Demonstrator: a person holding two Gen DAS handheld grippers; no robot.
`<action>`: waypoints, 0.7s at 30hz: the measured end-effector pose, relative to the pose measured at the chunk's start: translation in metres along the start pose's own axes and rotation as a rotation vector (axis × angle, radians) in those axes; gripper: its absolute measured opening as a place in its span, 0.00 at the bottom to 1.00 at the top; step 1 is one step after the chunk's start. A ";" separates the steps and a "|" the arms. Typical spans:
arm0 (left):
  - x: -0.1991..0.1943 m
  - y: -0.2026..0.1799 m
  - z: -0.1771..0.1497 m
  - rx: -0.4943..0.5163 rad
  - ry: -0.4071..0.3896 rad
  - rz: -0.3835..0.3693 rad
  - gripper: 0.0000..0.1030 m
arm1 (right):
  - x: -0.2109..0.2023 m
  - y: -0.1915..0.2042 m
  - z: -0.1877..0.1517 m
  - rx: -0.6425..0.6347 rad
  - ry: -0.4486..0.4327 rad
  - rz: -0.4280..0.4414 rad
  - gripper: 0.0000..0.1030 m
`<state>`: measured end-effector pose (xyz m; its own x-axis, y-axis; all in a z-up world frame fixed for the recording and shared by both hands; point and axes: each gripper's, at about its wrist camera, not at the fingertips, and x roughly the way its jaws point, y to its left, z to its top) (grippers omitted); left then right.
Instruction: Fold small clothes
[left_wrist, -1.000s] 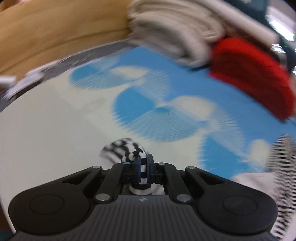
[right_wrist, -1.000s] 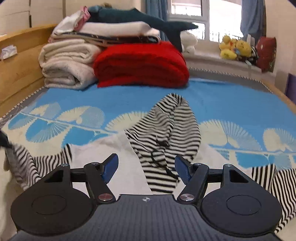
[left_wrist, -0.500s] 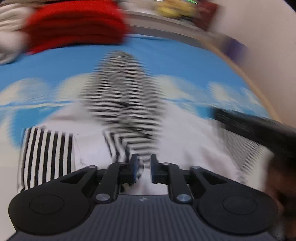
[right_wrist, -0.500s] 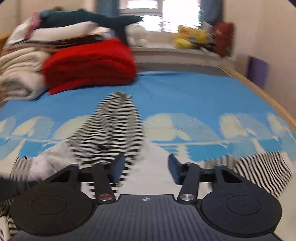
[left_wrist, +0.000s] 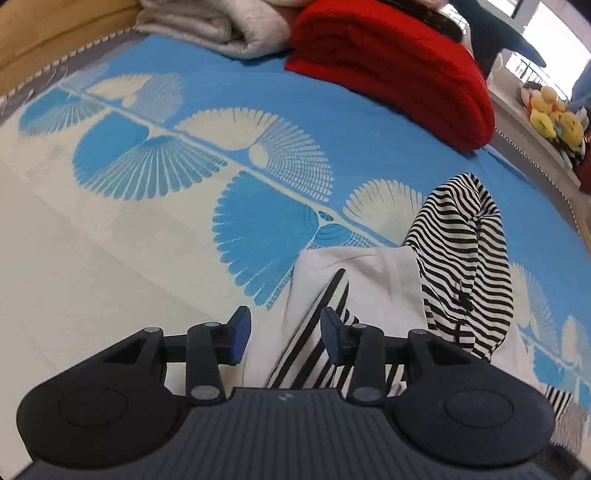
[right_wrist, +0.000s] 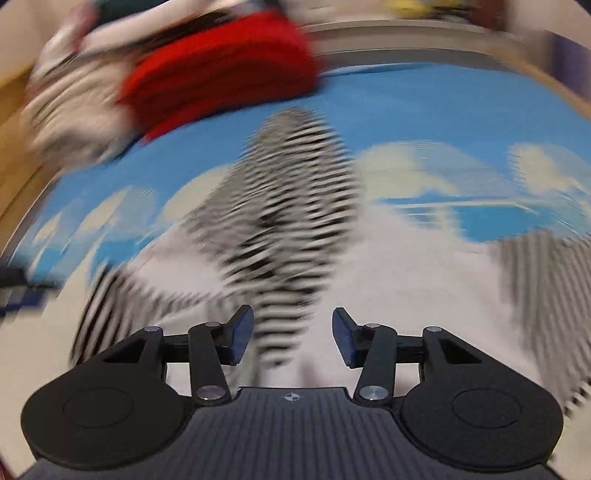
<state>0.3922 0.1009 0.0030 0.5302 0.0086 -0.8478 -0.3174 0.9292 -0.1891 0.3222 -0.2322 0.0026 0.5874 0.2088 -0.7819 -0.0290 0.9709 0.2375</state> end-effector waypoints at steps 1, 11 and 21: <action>0.000 0.000 0.003 -0.007 0.005 -0.005 0.45 | 0.007 0.019 -0.006 -0.083 0.009 0.027 0.49; -0.005 0.024 0.018 -0.082 0.019 -0.024 0.45 | 0.054 0.116 -0.052 -0.489 0.113 0.095 0.54; -0.010 0.038 0.025 -0.088 0.004 -0.009 0.45 | 0.043 0.084 -0.031 -0.315 0.079 0.059 0.02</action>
<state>0.3948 0.1458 0.0164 0.5304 -0.0009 -0.8478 -0.3809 0.8931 -0.2392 0.3198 -0.1381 -0.0288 0.5132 0.2622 -0.8172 -0.3169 0.9428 0.1035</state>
